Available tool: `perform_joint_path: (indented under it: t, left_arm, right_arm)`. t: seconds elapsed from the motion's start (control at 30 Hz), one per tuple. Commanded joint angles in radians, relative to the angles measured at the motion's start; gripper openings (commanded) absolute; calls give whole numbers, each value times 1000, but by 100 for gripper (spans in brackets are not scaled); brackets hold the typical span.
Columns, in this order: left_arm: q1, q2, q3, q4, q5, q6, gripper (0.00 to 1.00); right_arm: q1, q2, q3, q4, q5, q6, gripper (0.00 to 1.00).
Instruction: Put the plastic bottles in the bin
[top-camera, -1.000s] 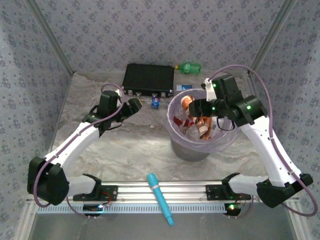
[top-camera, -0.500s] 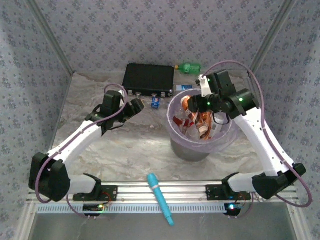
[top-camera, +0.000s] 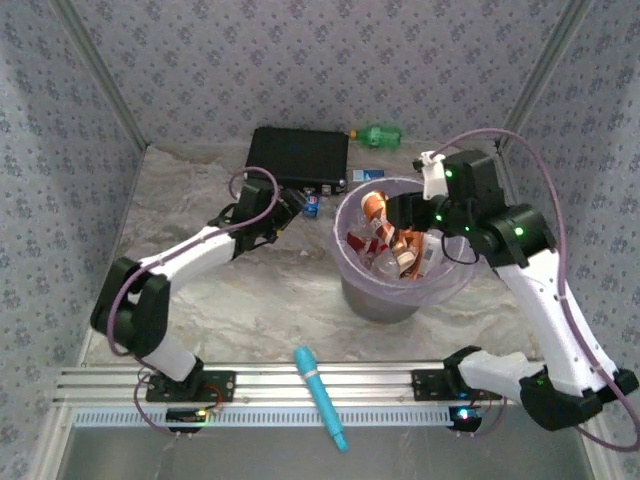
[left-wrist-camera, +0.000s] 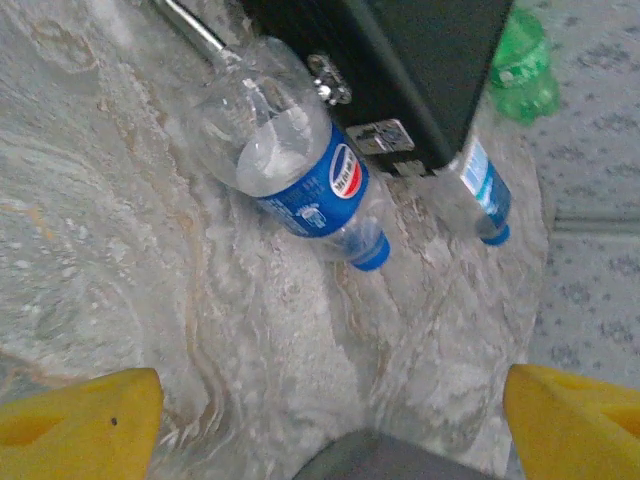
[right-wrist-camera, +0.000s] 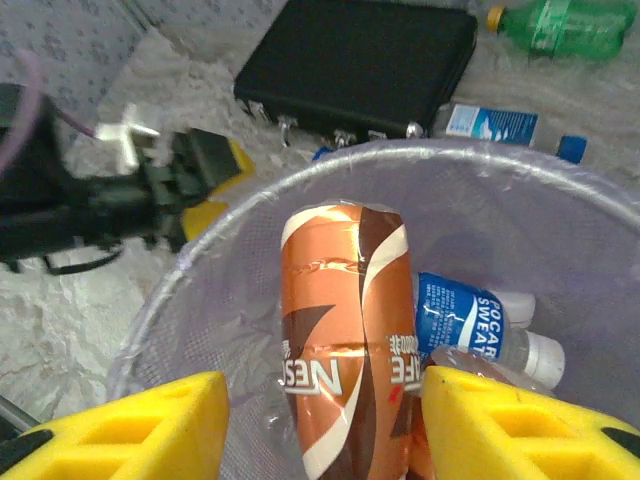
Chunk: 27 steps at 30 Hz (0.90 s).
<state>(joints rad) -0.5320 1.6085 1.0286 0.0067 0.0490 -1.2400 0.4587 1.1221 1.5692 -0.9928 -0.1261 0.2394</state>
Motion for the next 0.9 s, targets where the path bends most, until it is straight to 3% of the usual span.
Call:
perform_joint_path:
  t: [0.0, 0.37, 0.63, 0.87]
  left_arm:
    - [-6, 97, 64, 96, -65, -161, 88]
    - [-10, 308, 211, 129, -194, -225, 88]
    - [-11, 405, 268, 118, -184, -280, 86]
    - [-13, 432, 246, 139, -193, -322, 79]
  right_arm:
    - [-10, -11, -10, -16, 20, 14, 56]
    - [-19, -99, -66, -87, 28, 19, 62]
    - [-34, -135, -80, -106, 37, 14, 63]
    - [-50, -145, -97, -101, 31, 11, 63]
